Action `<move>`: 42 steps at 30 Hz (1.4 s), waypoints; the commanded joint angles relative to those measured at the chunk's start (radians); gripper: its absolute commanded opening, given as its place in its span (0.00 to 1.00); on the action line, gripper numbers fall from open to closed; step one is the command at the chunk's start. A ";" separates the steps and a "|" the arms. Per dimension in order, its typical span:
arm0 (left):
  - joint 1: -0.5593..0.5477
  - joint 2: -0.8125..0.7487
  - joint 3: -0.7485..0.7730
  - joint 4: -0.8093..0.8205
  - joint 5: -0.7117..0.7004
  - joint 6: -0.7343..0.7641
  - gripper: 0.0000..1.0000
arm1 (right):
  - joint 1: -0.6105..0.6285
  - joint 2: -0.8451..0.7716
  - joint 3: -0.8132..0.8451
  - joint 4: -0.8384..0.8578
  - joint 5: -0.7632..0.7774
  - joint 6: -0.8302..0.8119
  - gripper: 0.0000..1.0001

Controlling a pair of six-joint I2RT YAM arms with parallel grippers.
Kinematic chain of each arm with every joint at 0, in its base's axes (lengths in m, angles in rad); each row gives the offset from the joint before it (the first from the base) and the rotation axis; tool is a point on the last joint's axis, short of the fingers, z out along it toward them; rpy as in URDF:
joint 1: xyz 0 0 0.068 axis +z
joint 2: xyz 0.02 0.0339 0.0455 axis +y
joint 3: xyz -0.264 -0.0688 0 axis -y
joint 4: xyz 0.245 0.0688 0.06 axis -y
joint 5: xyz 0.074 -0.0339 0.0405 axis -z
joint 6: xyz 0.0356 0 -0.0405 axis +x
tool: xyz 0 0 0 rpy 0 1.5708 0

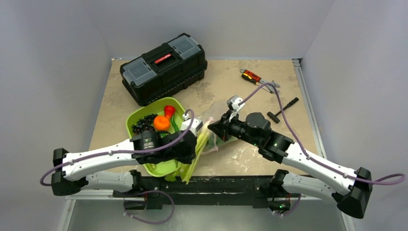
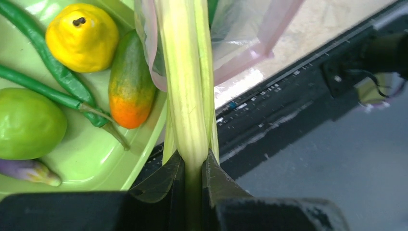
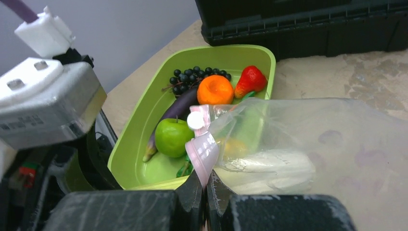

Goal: Place the food in the zip-top bag and seal the zipper
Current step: Place the fake vegetable in the zipper food storage bag.

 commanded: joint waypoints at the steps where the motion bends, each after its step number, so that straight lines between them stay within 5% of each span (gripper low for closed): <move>1: 0.061 -0.100 0.054 0.059 0.184 0.111 0.00 | 0.004 -0.044 0.022 0.088 -0.059 -0.076 0.00; 12: 0.112 -0.090 0.107 0.196 0.247 0.254 0.00 | 0.005 -0.053 0.010 0.143 -0.123 -0.035 0.00; 23: 0.143 0.050 0.208 0.187 0.021 0.332 0.00 | 0.007 -0.063 -0.013 0.171 -0.148 -0.013 0.00; 27: 0.151 0.046 0.152 0.307 0.001 0.408 0.00 | 0.010 -0.072 -0.017 0.168 -0.143 -0.008 0.00; 37: 0.283 0.149 0.189 0.246 -0.015 0.254 0.00 | 0.018 -0.059 -0.025 0.197 -0.149 0.037 0.00; 38: 0.286 0.171 0.197 0.238 -0.027 0.229 0.01 | 0.019 -0.055 -0.025 0.199 -0.146 0.044 0.00; 42: 0.290 0.171 0.179 0.277 -0.007 0.188 0.32 | 0.021 -0.055 -0.030 0.197 -0.110 0.062 0.00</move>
